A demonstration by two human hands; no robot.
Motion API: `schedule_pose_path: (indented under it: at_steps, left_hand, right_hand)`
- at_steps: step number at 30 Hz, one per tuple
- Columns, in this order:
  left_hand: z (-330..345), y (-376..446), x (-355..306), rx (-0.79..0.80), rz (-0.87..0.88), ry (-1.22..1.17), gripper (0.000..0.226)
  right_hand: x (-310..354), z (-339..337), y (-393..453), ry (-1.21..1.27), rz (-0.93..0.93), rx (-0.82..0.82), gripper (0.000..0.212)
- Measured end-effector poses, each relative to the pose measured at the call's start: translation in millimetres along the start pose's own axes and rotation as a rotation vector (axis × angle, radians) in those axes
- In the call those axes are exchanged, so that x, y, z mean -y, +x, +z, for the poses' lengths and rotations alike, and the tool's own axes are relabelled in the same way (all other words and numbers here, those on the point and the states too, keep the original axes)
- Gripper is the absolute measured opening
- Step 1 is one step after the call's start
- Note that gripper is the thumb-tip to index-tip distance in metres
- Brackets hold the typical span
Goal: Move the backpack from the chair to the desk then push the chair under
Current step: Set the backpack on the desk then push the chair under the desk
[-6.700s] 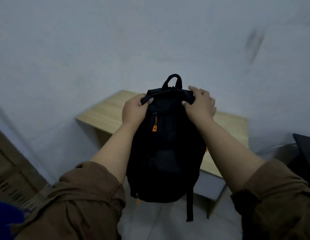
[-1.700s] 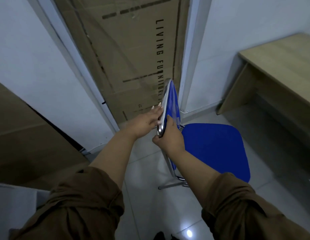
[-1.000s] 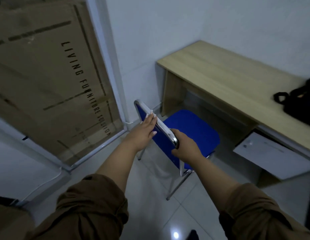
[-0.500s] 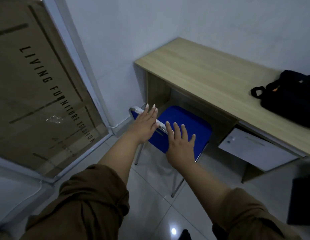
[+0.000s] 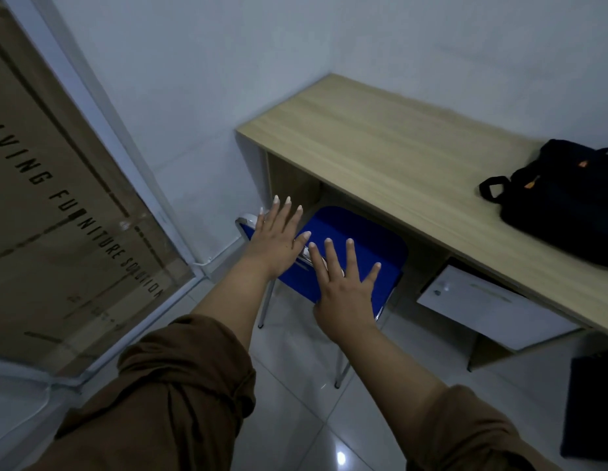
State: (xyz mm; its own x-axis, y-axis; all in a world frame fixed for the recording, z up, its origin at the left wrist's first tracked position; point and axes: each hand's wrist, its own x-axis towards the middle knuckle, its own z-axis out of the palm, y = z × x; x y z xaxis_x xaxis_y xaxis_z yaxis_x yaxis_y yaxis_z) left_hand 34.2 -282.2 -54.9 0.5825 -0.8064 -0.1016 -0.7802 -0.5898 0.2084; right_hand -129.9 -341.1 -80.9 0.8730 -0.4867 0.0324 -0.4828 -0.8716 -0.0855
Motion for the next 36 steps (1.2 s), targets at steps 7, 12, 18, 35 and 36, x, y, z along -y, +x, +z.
schedule_pose_path:
  at_steps: [7,12,18,35,36]
  left_hand:
    - [-4.0,54.2,-29.0,-0.002,-0.016,-0.028,0.063]
    - [-3.9,94.6,-40.4,-0.002,-0.02,-0.029,0.064]
    - [-6.5,145.0,-48.1,-0.011,-0.01,-0.027,0.064]
    - [-19.8,236.7,-38.7,0.056,0.065,-0.01,0.064]
    - [-20.6,236.8,-38.7,0.061,0.068,-0.006,0.065]
  right_hand:
    - [-51.2,-7.4,43.3,-0.027,-0.026,0.023,0.103]
    - [-79.1,-10.8,73.5,-0.03,-0.028,0.048,0.105]
    - [-105.5,-14.8,114.9,0.002,-0.003,0.088,0.099]
    - [-124.9,-22.0,194.6,0.084,0.111,0.136,0.102]
    - [-124.5,-23.5,194.4,0.083,0.11,0.142,0.102]
